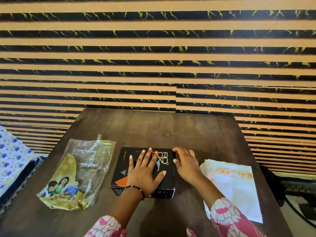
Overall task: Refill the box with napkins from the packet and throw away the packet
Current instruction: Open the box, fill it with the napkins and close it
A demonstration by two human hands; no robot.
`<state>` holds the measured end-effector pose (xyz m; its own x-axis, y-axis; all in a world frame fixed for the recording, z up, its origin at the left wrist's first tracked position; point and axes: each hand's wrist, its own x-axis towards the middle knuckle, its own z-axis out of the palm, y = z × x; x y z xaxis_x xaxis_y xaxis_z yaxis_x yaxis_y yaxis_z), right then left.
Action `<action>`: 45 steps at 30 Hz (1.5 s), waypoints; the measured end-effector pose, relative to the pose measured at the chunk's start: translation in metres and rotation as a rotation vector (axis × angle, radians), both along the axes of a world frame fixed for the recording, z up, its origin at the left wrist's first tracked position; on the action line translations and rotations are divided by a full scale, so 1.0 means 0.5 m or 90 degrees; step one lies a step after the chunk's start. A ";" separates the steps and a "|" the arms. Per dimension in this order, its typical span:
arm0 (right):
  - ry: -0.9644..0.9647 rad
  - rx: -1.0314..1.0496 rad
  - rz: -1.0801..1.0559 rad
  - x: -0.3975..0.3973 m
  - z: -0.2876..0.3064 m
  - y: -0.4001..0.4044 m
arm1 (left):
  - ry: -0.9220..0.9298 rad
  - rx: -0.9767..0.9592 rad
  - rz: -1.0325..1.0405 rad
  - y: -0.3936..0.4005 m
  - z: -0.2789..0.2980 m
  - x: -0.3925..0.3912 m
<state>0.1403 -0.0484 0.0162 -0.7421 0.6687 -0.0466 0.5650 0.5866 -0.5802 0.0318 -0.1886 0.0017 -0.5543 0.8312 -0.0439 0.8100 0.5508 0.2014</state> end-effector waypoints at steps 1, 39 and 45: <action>-0.004 0.013 0.002 0.002 -0.002 0.005 | 0.000 0.001 0.001 0.001 -0.001 0.000; -0.160 -0.046 -0.096 0.084 -0.141 -0.059 | -0.013 -0.021 0.041 -0.012 0.006 -0.006; 0.006 -0.217 0.012 0.063 -0.108 -0.072 | 0.016 -0.040 -0.016 0.009 -0.008 0.020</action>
